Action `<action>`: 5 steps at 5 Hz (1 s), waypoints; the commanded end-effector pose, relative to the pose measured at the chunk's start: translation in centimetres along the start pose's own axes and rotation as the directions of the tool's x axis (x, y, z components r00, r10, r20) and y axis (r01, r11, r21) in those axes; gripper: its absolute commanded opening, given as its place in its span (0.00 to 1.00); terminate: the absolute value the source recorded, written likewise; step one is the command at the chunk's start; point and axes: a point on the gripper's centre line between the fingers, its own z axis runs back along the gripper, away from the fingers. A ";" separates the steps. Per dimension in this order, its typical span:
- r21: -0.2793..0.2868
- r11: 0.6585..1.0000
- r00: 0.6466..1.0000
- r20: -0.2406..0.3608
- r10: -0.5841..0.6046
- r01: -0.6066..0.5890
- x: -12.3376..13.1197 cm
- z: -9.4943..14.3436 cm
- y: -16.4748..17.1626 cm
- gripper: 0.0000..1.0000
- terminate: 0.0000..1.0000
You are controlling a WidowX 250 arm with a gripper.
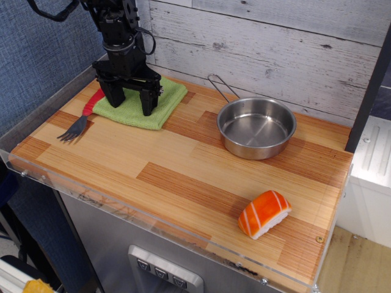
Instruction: Put the napkin right next to the fork.
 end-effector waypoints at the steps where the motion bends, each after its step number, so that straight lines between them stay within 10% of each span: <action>1: -0.001 1.000 1.000 0.026 0.013 -0.013 -0.8 1.3 0.5 1.00 0.00; 5: 0.037 0.998 0.990 0.129 0.052 -0.057 -0.3 8.0 1.6 1.00 0.00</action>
